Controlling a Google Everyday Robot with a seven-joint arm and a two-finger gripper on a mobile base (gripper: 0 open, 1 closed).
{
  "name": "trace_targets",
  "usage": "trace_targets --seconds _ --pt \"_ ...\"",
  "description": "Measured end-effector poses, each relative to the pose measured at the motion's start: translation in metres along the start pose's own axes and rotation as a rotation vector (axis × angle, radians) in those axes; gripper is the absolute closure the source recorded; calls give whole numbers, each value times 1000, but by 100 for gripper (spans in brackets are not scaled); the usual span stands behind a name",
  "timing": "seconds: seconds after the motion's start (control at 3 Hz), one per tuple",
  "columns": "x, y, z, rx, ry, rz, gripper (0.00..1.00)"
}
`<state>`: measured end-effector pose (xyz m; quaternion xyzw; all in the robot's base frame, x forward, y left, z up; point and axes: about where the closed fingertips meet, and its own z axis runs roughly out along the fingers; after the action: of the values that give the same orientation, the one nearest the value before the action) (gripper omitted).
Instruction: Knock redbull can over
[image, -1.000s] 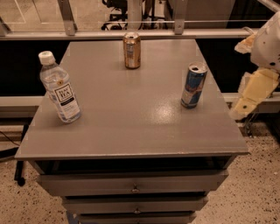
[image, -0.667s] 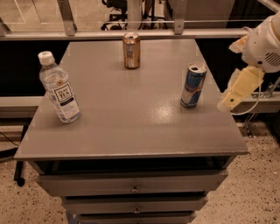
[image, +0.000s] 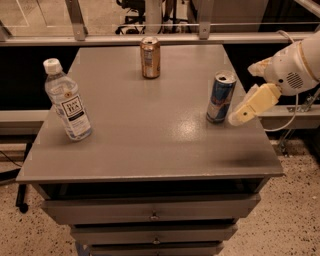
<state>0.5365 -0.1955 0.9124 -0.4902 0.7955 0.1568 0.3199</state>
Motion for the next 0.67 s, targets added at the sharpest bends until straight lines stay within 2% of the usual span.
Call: trace_targets --seconds 0.67 --pt "-21 21 30 -155 -223 90 0"
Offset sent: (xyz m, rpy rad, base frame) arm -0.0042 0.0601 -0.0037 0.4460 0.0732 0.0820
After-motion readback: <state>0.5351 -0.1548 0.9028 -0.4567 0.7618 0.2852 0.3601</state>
